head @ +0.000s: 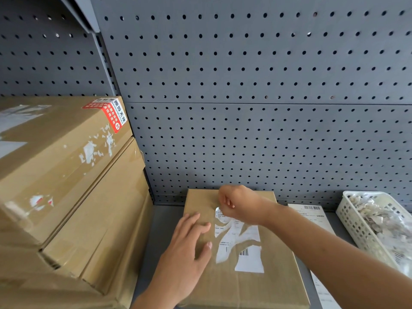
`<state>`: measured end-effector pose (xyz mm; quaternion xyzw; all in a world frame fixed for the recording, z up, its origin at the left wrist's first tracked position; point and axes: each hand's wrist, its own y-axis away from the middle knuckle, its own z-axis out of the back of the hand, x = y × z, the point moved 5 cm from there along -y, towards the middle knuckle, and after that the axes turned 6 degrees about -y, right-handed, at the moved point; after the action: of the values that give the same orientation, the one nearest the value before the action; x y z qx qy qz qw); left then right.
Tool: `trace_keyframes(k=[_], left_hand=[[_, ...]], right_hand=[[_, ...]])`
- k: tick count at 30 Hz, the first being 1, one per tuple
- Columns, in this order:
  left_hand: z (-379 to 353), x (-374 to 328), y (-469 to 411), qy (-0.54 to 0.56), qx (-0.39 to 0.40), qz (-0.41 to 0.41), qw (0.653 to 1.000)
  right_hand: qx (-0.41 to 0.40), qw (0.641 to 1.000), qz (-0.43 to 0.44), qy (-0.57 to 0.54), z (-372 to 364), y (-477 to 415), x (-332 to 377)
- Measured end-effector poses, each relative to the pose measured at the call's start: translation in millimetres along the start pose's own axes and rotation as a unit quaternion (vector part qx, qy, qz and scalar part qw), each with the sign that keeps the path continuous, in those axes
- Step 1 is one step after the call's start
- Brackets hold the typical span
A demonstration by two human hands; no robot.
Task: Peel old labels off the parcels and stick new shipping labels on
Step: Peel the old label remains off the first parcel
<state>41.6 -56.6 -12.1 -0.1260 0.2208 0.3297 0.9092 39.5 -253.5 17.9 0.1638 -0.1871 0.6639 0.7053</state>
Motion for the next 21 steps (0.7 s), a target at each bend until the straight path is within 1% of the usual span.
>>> trace_keyframes(k=[4,8,11,13,15,18,21], left_hand=[[0.5,-0.5,-0.5,0.0,0.001,-0.001,1.0],[-1.2,1.5,-1.4,0.004,-0.001,-0.003,1.0],[-3.0,2.6,-2.0,0.015,-0.007,-0.009,1.0],[-4.1,3.0,-1.9,0.016,-0.007,-0.011,1.0],[-4.8,3.3,-1.7,0.011,-0.007,-0.015,1.0],[-4.2,2.8,-1.6,0.014,-0.008,-0.016,1.0],[-2.9,1.6,-1.5,0.012,-0.006,-0.012,1.0]], right_hand=[[0.003,1.0,0.028,0.01,-4.6,1.4,5.3],[-0.052,0.997,0.048,0.028,-12.7,4.3,5.0],[-0.067,0.997,0.045,0.011,-15.2,10.5,1.6],[-0.073,0.996,0.038,-0.025,-14.0,17.9,0.5],[-0.08,0.992,0.015,-0.092,-11.5,28.5,-1.7],[-0.108,0.973,-0.022,-0.202,-8.6,43.8,-5.0],[-0.139,0.955,-0.044,-0.256,-10.6,49.7,-6.6]])
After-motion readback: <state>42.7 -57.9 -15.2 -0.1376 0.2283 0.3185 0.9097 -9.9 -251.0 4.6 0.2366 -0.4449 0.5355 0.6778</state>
